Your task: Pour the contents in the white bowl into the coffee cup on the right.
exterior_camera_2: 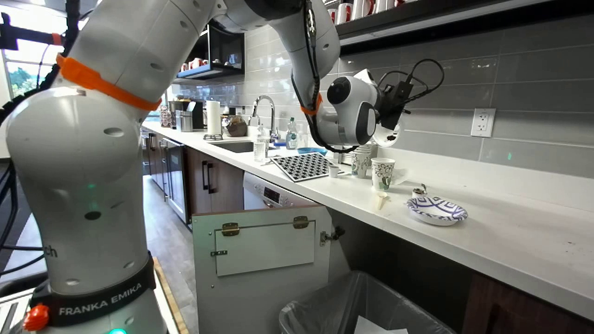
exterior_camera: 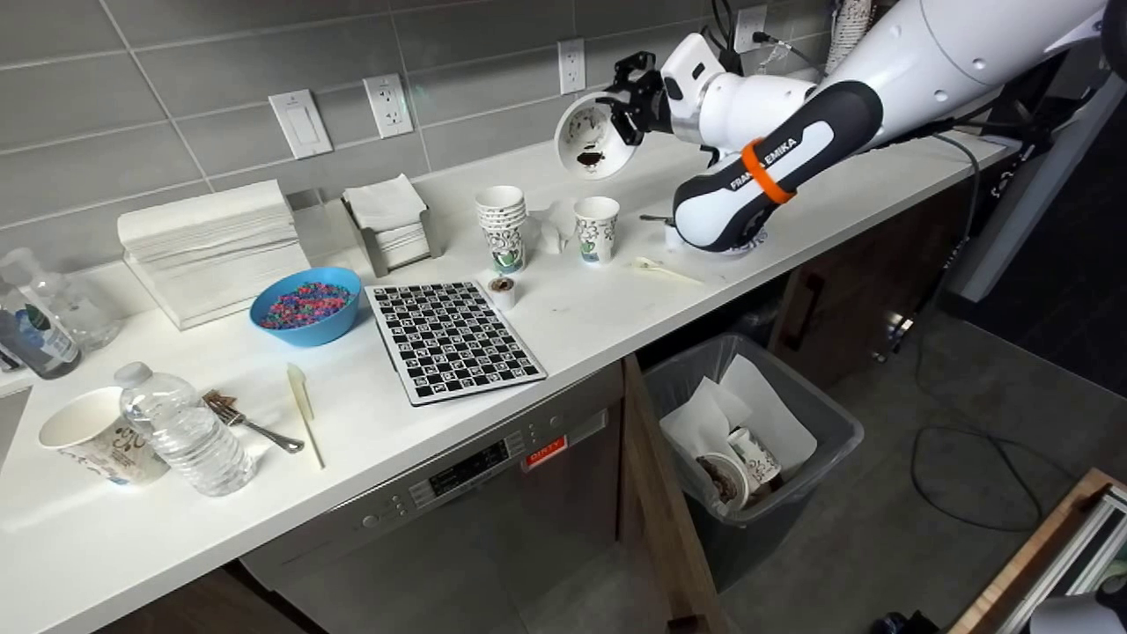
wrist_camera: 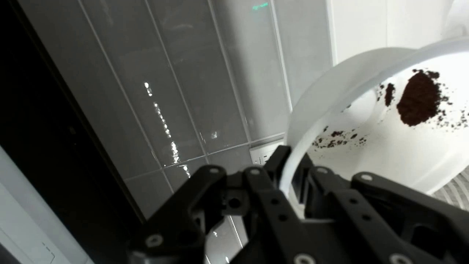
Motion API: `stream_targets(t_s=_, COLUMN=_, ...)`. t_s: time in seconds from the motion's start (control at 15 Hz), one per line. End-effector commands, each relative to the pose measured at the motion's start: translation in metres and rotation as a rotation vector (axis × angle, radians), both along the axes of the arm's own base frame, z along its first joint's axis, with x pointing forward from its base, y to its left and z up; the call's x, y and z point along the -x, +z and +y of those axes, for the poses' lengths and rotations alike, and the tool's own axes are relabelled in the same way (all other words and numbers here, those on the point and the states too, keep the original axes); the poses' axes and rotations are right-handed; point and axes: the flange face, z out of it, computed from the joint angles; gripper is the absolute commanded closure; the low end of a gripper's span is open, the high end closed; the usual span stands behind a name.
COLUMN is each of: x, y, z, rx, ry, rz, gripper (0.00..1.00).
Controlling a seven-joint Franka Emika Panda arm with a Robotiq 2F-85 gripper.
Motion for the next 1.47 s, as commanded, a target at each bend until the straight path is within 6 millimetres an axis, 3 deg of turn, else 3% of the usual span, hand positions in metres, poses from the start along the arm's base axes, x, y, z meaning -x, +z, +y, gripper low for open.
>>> stream_targets(t_s=0.0, x=0.01, y=-0.003, z=0.002, rx=0.013, ry=0.026, rz=-0.016, gripper=0.98)
stream_targets(t_s=0.8, x=0.027, y=-0.001, z=0.006, rx=0.034, ry=0.052, rz=-0.157, gripper=0.98)
stream_targets(t_s=0.93, x=0.027, y=-0.002, z=0.007, rx=0.021, ry=0.053, rz=-0.153, gripper=0.98)
stream_targets(t_s=1.0, x=0.023, y=0.003, z=0.006, rx=0.014, ry=0.042, rz=-0.147, gripper=0.93)
stream_targets(t_s=1.4, x=0.02, y=0.002, z=0.006, rx=0.053, ry=0.044, rz=-0.188, gripper=0.98)
